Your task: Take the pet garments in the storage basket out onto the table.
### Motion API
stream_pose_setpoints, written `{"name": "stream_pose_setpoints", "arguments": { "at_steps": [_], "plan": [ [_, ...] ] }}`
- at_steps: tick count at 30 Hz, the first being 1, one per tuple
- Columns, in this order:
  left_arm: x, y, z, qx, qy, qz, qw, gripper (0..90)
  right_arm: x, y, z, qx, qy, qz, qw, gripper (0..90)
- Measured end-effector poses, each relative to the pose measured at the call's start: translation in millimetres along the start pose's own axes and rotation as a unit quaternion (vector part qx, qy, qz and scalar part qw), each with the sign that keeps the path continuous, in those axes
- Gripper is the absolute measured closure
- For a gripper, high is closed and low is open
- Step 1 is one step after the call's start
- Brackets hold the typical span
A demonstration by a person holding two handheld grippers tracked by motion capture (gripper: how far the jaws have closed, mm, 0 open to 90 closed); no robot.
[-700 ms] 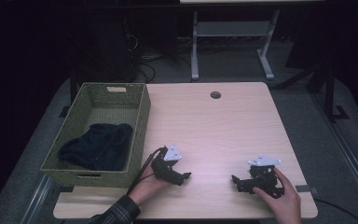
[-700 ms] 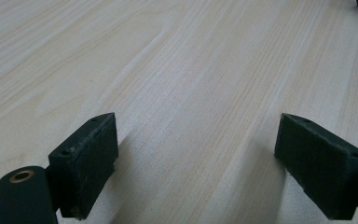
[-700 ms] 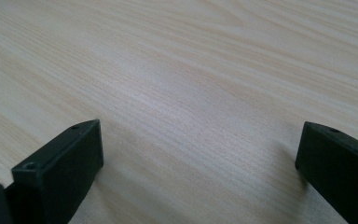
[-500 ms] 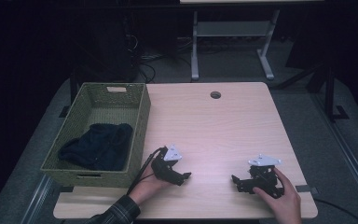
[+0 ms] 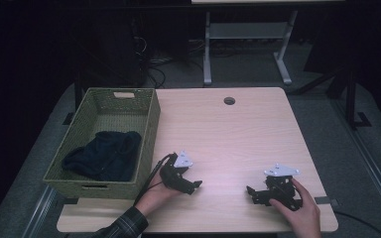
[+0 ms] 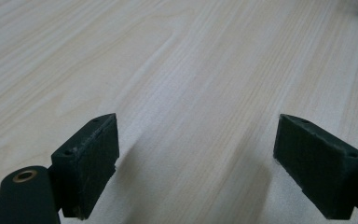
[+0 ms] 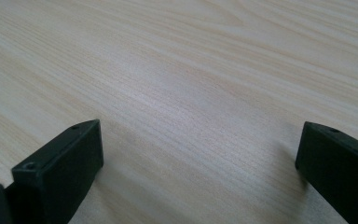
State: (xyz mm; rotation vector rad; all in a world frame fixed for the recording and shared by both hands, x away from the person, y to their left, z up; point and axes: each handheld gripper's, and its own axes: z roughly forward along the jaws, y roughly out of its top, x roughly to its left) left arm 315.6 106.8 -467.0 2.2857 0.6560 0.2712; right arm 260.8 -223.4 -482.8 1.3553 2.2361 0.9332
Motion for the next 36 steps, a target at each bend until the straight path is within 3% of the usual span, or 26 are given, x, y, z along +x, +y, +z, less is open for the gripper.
{"name": "stream_pose_setpoints", "arguments": {
  "at_steps": [5, 8, 19, 36],
  "plan": [
    [0.7, 3.4, -4.7, -0.003, 0.002, 0.004, 1.0000, 13.8, 0.2, 0.1, 0.0, 0.000, 0.000, 0.001, 1.0000, 0.4],
    [1.3, 4.1, -7.1, -0.010, -0.003, -0.005, 0.9999, 13.9, 0.0, 0.0, 0.0, 0.000, 0.000, 0.000, 1.0000, 0.4],
    [1.0, 8.5, -12.6, -0.002, -0.001, 0.004, 1.0000, 14.0, -0.2, 0.0, 0.0, 0.001, 0.000, -0.001, 1.0000, 0.4],
    [2.3, 14.7, -22.6, -0.007, -0.001, 0.000, 1.0000, 14.0, -0.2, 0.0, -0.1, 0.001, 0.000, -0.001, 1.0000, 0.4]
  ]
}}
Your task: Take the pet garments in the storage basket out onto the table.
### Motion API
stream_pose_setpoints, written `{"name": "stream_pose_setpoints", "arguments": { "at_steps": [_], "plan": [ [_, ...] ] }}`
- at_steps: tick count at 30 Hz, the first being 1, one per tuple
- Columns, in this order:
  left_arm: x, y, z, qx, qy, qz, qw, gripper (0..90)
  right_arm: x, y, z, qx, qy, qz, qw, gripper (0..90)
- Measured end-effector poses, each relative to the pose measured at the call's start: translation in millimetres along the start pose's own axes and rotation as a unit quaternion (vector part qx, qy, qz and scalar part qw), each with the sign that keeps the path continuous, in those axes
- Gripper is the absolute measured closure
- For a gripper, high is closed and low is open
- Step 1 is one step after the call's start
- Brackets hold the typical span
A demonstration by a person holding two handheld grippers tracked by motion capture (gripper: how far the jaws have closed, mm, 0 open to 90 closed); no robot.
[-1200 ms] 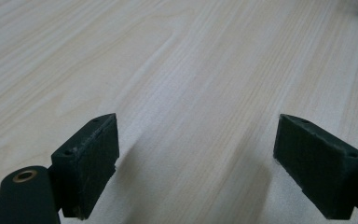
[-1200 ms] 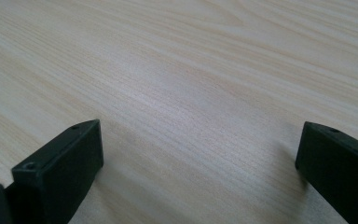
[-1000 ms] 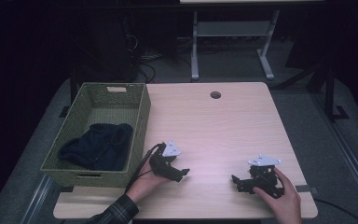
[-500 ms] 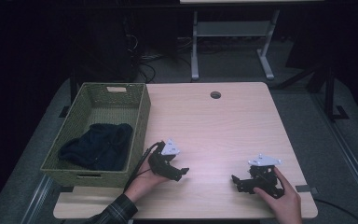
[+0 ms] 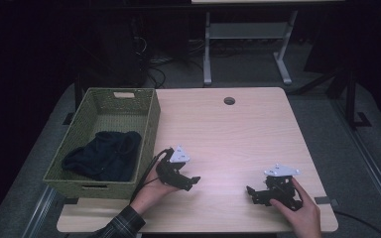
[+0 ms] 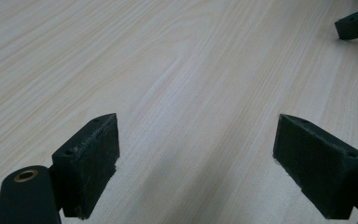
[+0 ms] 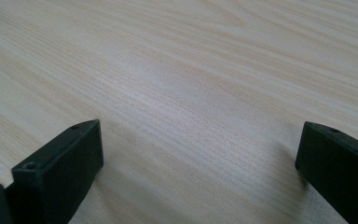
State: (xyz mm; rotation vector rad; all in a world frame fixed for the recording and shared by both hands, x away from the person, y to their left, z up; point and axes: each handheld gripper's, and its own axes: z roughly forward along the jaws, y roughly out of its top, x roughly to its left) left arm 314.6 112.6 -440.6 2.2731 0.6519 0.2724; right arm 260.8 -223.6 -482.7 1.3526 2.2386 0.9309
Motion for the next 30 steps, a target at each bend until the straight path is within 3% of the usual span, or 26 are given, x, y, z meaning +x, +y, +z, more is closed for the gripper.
{"name": "stream_pose_setpoints", "arguments": {
  "at_steps": [30],
  "plan": [
    [1.0, 19.4, -20.7, -0.002, 0.004, -0.004, 1.0000, 14.0, -0.1, 0.0, 0.1, 0.000, 0.000, -0.001, 1.0000, 0.4]
  ]
}}
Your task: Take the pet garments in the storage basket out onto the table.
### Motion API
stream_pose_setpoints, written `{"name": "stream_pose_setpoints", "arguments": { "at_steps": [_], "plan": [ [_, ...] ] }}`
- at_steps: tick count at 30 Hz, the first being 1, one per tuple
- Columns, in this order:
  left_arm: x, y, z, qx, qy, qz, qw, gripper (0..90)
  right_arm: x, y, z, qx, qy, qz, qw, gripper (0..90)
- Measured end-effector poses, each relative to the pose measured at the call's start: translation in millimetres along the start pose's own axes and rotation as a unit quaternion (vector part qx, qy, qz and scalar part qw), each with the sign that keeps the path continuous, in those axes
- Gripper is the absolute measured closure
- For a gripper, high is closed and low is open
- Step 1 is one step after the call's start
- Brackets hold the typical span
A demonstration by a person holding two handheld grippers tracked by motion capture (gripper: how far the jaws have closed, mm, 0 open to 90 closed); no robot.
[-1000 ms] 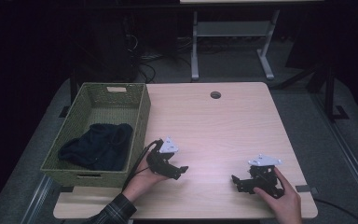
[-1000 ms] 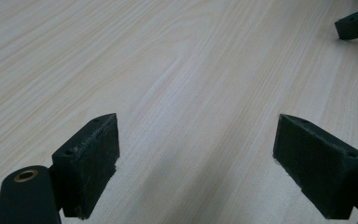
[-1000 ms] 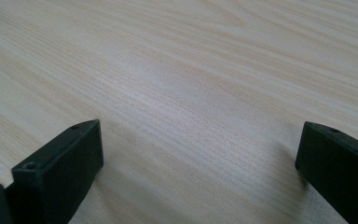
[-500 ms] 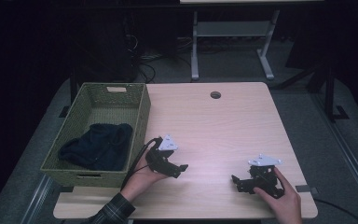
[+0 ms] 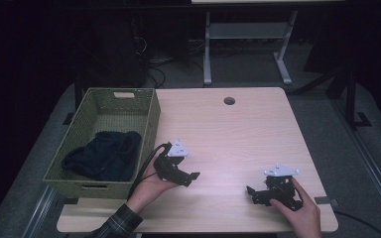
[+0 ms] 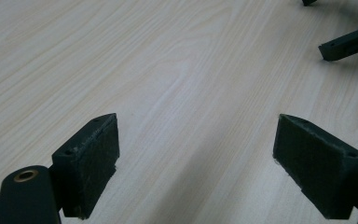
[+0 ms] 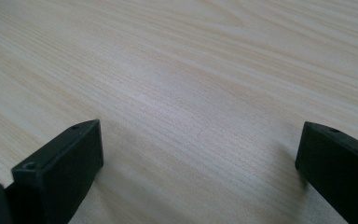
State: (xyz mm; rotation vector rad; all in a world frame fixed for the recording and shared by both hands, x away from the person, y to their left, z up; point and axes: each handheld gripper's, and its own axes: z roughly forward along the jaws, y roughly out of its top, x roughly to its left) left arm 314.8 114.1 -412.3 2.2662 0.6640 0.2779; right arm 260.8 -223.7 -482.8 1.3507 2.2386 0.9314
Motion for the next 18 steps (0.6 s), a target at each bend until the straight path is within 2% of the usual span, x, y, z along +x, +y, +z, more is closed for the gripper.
{"name": "stream_pose_setpoints", "arguments": {
  "at_steps": [12, 18],
  "plan": [
    [1.9, 10.9, -11.8, -0.012, -0.003, 0.002, 0.9999, 14.0, 0.0, 0.0, 0.0, 0.000, 0.000, 0.000, 1.0000, 0.4],
    [5.1, 19.9, -21.4, -0.026, -0.006, 0.004, 0.9996, 14.0, 0.4, 0.1, 0.0, 0.000, 0.000, 0.002, 1.0000, 0.4]
  ]
}}
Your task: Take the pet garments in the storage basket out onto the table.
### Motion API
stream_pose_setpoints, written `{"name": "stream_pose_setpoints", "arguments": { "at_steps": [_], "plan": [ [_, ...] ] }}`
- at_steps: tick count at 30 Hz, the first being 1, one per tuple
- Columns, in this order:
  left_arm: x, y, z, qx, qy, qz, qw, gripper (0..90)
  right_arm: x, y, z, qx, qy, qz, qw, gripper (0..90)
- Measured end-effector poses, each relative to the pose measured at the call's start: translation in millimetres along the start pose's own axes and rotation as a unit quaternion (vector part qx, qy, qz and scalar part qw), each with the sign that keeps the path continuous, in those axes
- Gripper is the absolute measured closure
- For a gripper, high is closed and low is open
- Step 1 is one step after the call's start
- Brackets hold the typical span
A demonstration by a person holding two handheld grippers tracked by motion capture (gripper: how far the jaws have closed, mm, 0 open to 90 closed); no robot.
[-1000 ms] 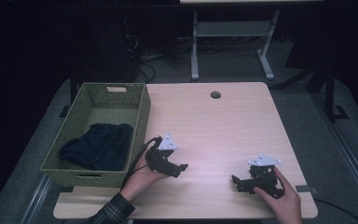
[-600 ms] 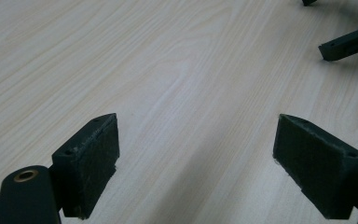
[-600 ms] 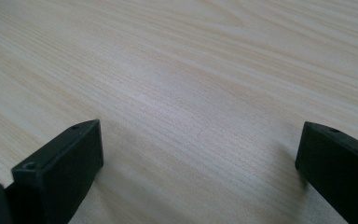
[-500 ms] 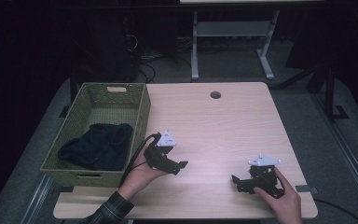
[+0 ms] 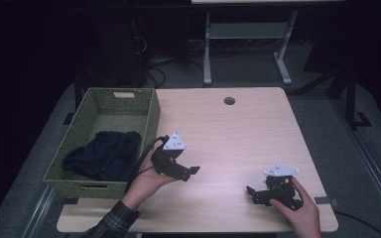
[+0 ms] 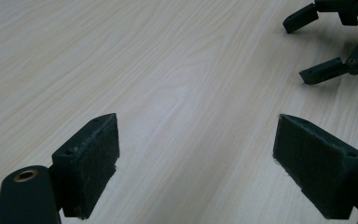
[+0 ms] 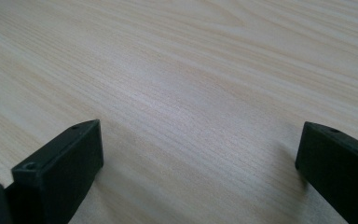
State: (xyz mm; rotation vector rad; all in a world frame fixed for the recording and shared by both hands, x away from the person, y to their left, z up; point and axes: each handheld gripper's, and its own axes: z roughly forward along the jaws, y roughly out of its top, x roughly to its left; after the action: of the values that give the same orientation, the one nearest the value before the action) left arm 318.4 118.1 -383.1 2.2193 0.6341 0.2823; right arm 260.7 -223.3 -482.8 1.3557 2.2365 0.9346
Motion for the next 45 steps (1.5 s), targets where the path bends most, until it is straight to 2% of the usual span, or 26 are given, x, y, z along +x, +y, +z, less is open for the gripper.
{"name": "stream_pose_setpoints", "arguments": {
  "at_steps": [8, 22, 28, 32, 45],
  "plan": [
    [8.8, 8.7, -11.0, -0.015, 0.003, -0.002, 0.9999, 14.1, -0.1, 0.0, 0.0, 0.000, 0.000, 0.000, 1.0000, 0.4],
    [22.1, 10.7, -30.0, -0.031, 0.002, -0.011, 0.9995, 14.3, -0.4, -0.1, 0.0, 0.000, 0.000, -0.002, 1.0000, 0.4],
    [32.3, 8.1, -45.0, -0.046, 0.010, -0.026, 0.9986, 14.3, -0.3, -0.1, 0.0, 0.000, 0.000, -0.002, 1.0000, 0.4],
    [42.8, 4.0, -55.7, -0.054, 0.015, -0.046, 0.9974, 14.7, -0.1, 0.0, -0.1, 0.000, 0.000, 0.000, 1.0000, 0.4],
    [62.2, -7.4, -75.7, -0.055, 0.032, -0.067, 0.9957, 15.6, -0.1, 0.0, 0.0, 0.000, -0.001, 0.000, 1.0000, 0.4]
  ]
}}
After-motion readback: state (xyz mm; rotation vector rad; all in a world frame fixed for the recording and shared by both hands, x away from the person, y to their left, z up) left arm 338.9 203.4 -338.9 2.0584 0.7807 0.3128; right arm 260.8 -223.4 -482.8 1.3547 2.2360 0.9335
